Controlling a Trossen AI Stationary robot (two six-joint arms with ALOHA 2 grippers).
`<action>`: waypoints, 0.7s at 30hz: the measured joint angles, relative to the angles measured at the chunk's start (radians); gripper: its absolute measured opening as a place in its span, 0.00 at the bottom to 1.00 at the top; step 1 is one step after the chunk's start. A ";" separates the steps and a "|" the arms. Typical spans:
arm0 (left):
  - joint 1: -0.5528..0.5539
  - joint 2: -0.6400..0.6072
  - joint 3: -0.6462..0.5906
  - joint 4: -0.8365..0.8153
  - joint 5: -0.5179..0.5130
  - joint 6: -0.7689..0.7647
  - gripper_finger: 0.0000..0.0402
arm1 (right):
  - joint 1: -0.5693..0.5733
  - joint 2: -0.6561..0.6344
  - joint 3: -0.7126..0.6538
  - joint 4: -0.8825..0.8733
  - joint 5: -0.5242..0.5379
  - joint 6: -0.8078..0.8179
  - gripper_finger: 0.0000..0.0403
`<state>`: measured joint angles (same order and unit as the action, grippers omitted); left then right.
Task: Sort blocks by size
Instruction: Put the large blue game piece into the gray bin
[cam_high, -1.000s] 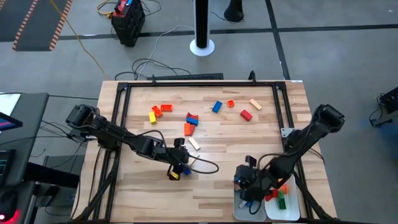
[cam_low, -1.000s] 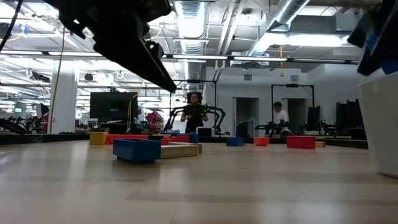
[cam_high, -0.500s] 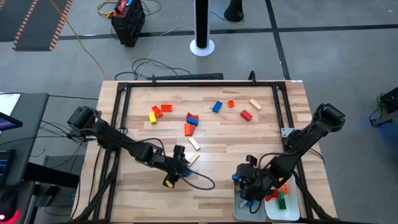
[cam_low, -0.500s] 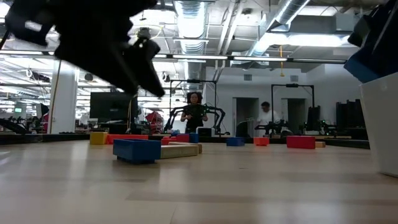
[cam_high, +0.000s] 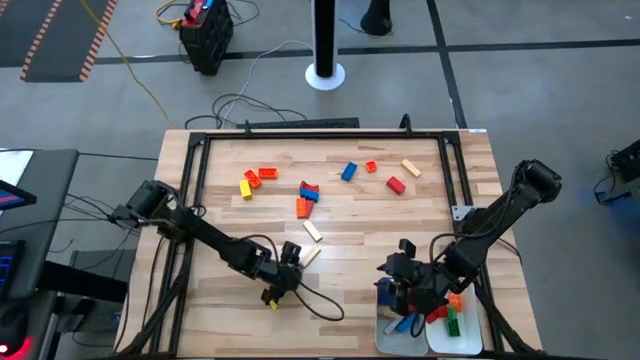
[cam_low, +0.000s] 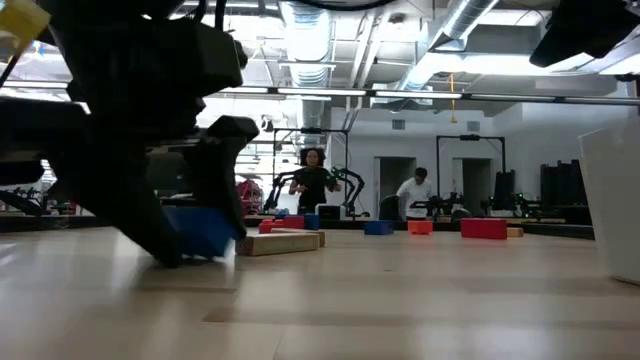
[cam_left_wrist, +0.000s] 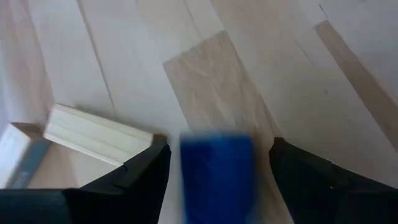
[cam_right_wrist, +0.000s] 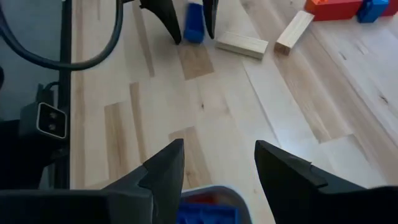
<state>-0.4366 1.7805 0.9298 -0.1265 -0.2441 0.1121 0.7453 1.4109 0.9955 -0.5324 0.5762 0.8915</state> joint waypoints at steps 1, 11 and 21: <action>0.001 0.004 0.000 0.000 -0.001 -0.001 0.65 | -0.002 0.000 0.000 -0.002 0.002 0.000 0.55; 0.000 0.015 0.016 -0.059 -0.011 -0.025 0.56 | -0.002 0.000 0.000 -0.001 0.006 -0.002 0.55; -0.001 0.020 0.207 -0.366 -0.035 -0.313 0.56 | -0.002 0.000 0.000 0.001 0.048 -0.008 0.55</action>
<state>-0.4374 1.8004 1.1365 -0.4925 -0.2794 -0.2013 0.7437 1.4109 0.9955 -0.5315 0.6242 0.8832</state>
